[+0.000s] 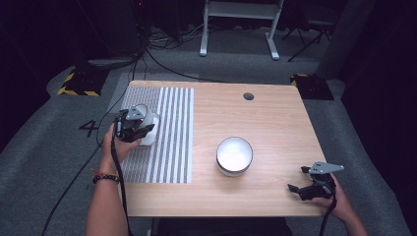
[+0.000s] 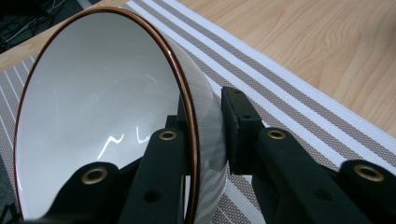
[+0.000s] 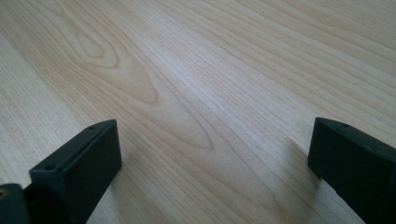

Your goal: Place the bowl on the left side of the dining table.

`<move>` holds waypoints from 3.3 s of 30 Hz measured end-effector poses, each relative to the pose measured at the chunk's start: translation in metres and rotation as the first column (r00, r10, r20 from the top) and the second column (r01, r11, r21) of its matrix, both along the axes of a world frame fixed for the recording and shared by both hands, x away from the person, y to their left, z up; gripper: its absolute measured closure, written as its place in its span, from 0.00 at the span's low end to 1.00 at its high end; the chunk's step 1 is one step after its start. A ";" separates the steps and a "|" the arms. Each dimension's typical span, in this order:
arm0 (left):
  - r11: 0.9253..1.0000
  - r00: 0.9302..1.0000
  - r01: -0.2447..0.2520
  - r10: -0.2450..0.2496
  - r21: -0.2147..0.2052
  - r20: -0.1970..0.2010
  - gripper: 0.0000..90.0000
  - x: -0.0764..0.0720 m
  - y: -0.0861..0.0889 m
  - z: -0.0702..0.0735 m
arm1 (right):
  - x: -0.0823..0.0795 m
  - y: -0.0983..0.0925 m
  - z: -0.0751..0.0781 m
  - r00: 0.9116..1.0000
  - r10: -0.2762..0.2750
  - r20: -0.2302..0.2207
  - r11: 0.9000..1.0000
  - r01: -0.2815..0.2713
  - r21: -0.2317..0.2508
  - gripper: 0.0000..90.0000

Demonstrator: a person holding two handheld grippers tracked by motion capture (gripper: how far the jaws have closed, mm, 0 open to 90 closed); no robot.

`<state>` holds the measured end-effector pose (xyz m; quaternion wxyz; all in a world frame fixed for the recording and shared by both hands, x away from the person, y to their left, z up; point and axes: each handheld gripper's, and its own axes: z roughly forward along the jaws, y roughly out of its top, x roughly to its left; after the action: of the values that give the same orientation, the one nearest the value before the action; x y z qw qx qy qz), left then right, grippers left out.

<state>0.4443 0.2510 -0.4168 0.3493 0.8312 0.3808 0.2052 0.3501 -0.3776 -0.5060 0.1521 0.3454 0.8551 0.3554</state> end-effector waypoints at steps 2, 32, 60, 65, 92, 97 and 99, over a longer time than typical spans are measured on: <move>1.000 1.000 -0.002 0.002 0.008 -0.005 0.87 0.002 0.001 -0.001 | 0.000 0.000 0.000 1.000 0.000 0.000 1.000 0.000 0.000 0.03; 0.980 0.989 -0.115 0.128 0.164 -0.068 0.87 0.025 0.002 -0.035 | 0.000 0.000 0.000 1.000 -0.001 0.000 1.000 0.001 0.000 0.03; 0.984 0.987 -0.148 0.154 0.104 -0.052 0.69 0.022 -0.009 -0.049 | 0.000 0.000 0.000 1.000 -0.001 0.000 1.000 0.001 0.000 0.03; 0.983 0.985 -0.156 0.162 0.102 -0.052 0.66 0.022 -0.008 -0.048 | 0.000 0.000 0.000 1.000 -0.001 0.000 1.000 0.001 0.000 0.03; 0.979 0.976 -0.196 0.200 0.050 -0.092 0.22 0.019 -0.009 -0.042 | 0.000 0.000 0.000 1.000 -0.001 0.000 1.000 0.001 0.000 0.03; 0.983 0.977 -0.183 0.182 0.005 -0.107 0.19 0.018 -0.006 -0.041 | 0.000 0.000 0.000 1.000 -0.001 0.000 1.000 0.001 0.000 0.03; 0.984 0.979 -0.178 0.176 -0.009 -0.103 0.19 0.017 -0.005 -0.039 | 0.000 0.000 0.000 1.000 0.000 0.000 1.000 0.000 0.000 0.03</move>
<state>0.4610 0.2456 -0.4561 0.3173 0.8002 0.4724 0.1893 0.3501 -0.3776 -0.5060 0.1524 0.3455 0.8551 0.3552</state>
